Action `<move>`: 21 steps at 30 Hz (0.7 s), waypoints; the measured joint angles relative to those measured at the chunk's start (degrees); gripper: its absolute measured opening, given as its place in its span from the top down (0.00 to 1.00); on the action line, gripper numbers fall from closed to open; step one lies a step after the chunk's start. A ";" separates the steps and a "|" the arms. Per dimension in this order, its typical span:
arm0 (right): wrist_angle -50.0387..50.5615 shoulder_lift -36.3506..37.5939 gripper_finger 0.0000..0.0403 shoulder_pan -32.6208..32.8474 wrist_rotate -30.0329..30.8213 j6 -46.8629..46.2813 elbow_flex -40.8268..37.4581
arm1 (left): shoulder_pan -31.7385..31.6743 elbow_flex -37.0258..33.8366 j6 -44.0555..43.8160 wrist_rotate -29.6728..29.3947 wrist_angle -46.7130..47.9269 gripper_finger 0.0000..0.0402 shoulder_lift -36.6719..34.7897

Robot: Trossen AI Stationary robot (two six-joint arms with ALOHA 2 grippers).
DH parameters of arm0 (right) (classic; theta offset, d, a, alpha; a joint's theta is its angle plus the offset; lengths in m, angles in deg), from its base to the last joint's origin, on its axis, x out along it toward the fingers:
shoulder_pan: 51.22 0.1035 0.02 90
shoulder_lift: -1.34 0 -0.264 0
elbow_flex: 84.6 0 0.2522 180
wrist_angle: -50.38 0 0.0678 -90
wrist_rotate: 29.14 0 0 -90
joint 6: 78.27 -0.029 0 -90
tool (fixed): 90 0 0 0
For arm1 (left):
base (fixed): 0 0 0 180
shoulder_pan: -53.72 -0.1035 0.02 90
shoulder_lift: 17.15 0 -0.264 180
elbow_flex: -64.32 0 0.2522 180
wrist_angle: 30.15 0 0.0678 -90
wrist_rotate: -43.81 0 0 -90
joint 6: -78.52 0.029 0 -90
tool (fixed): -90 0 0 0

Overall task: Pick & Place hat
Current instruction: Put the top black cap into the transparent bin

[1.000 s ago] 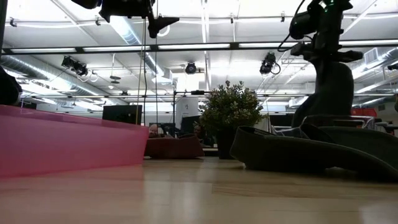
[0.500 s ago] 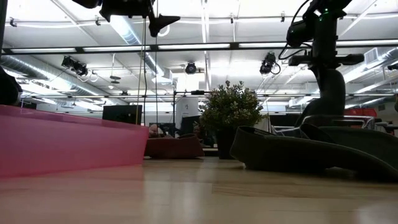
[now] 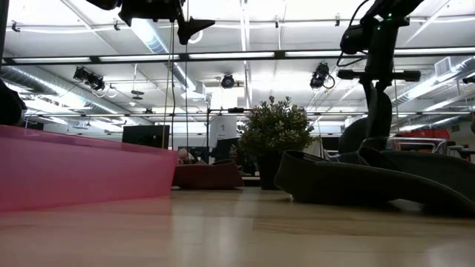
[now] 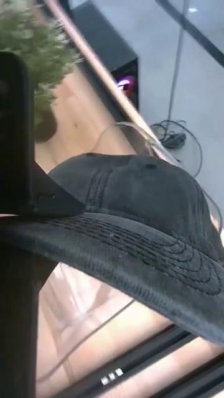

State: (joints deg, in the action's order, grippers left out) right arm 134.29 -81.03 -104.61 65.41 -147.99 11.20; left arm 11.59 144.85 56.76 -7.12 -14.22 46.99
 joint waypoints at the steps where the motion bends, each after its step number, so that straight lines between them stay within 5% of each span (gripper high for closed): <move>1: 0.14 -0.64 0.98 -0.11 -0.02 -1.11 0.00 | 0.00 0.00 0.03 0.06 0.43 0.07 0.00; 21: -6.77 -14.64 0.98 2.91 1.53 -4.81 -0.02 | 0.00 0.00 0.57 0.20 2.17 0.07 0.00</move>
State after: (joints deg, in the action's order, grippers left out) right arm 127.52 -95.67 -101.70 66.94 -152.81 11.18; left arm 11.59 144.85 57.33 -6.92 -12.05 46.99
